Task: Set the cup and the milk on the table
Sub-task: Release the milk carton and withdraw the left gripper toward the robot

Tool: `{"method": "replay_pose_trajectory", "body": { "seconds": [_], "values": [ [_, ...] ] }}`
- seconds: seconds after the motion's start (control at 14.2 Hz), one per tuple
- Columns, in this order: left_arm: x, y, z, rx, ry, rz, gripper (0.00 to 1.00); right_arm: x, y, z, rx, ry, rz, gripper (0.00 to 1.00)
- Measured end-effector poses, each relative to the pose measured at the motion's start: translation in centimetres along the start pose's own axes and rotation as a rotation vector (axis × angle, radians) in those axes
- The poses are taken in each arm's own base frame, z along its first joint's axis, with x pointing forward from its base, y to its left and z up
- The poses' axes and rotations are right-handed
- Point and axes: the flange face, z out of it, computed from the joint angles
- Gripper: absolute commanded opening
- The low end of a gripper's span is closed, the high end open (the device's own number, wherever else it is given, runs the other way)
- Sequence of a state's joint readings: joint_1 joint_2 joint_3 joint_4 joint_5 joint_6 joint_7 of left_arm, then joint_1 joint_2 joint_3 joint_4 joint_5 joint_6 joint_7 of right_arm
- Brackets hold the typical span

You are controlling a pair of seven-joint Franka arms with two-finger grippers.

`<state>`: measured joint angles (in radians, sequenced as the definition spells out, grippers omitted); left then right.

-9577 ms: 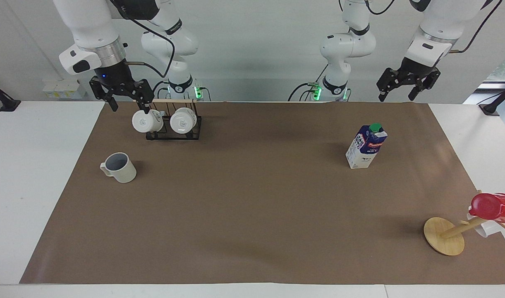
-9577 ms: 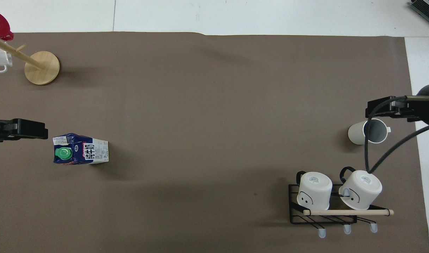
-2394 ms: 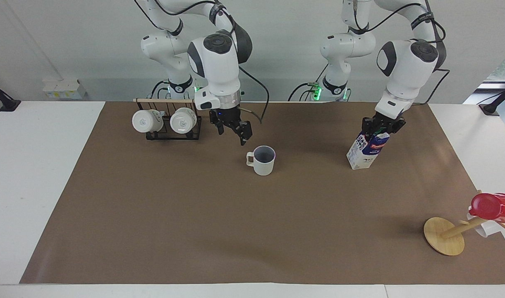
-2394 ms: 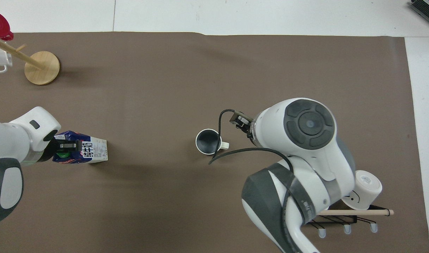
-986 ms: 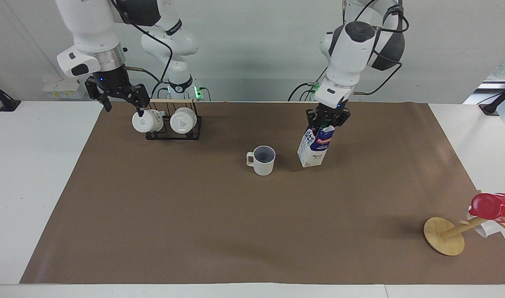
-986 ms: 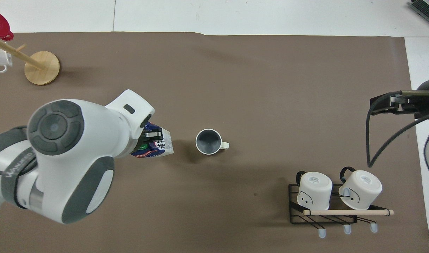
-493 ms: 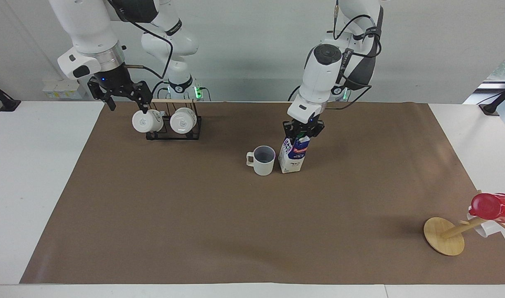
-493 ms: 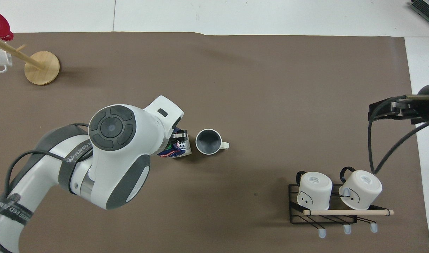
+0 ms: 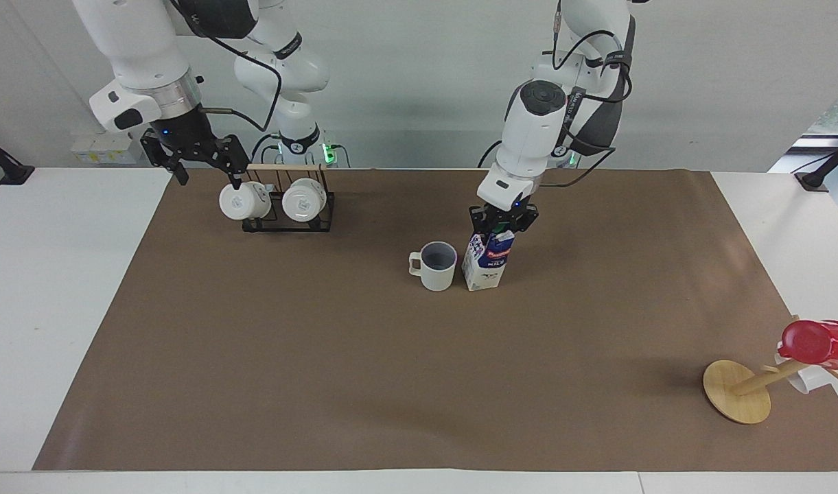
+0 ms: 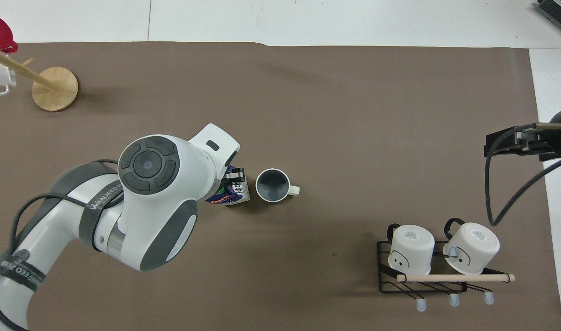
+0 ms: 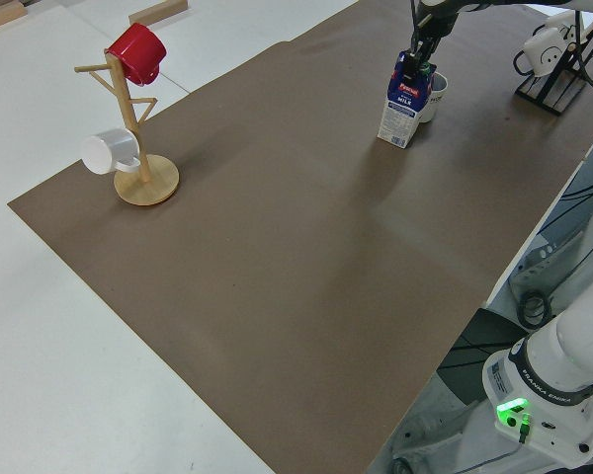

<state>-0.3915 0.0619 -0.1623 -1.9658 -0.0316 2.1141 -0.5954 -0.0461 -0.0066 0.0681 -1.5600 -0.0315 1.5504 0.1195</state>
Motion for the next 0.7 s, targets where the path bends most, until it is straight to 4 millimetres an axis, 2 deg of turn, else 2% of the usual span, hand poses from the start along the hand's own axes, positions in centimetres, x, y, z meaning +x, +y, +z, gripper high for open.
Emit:
{"method": "replay_pose_trajectory", "body": {
  "seconds": [0.49,0.56,0.7],
  "values": [
    [0.0,0.1,-0.6,-0.003,0.008,-0.031,1.0,0.0,0.0,0.0,0.002,0.0,0.0,1.0],
    [0.1,0.0,-1.4,-0.005,0.014,-0.034,1.0,0.0,0.0,0.0,0.002,0.0,0.0,1.0],
    [0.4,-0.8,-4.6,0.001,0.017,-0.047,1.0,0.0,0.0,0.0,0.002,0.0,0.0,1.0]
  ]
}}
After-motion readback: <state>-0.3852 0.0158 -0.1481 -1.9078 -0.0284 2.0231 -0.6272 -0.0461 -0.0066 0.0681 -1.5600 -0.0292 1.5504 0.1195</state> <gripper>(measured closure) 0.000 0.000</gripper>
